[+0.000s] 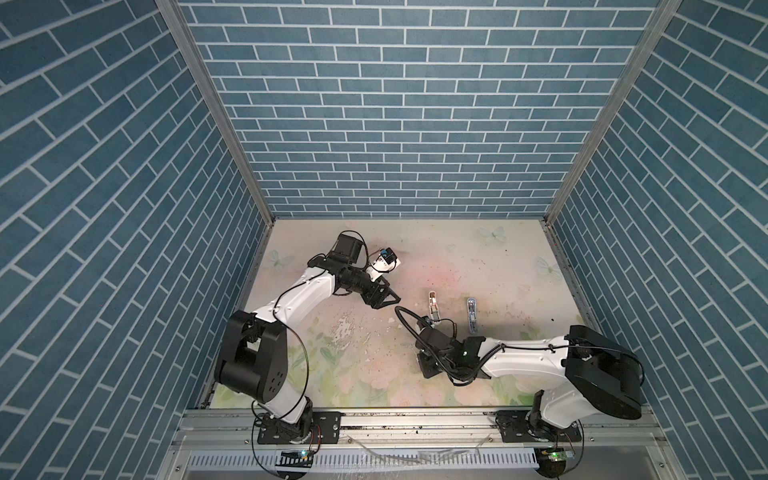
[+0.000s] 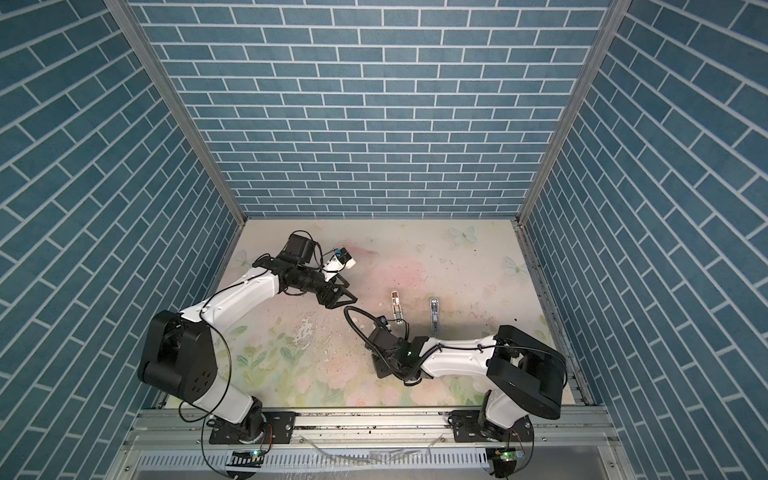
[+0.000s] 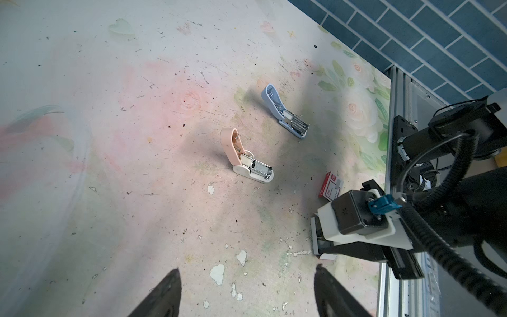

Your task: Load the staples into the stapler

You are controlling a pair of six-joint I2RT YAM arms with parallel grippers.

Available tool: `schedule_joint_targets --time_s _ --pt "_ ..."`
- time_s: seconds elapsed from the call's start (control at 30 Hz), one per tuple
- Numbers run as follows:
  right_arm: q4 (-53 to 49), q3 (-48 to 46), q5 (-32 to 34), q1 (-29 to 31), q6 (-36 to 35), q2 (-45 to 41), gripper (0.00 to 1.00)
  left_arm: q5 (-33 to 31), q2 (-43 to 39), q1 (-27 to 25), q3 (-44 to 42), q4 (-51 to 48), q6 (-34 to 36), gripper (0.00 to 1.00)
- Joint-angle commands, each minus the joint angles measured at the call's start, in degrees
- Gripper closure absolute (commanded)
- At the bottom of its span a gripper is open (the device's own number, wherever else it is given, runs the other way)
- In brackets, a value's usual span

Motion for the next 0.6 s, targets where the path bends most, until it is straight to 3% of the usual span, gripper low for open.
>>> schedule_joint_targets --time_s 0.0,0.37,0.57 --pt "-3.2 1.3 0.7 0.6 2.1 2.0 0.76 0.9 -0.4 0.2 -0.8 -0.2 0.5 0.23" --pt "-11.7 6.8 5.5 2.1 1.5 6.5 0.78 0.9 -0.3 0.1 -0.8 -0.2 0.4 0.23" --pt "-13.5 7.9 7.6 2.5 1.7 7.0 0.86 0.9 -0.3 0.2 -0.9 -0.2 0.5 0.23"
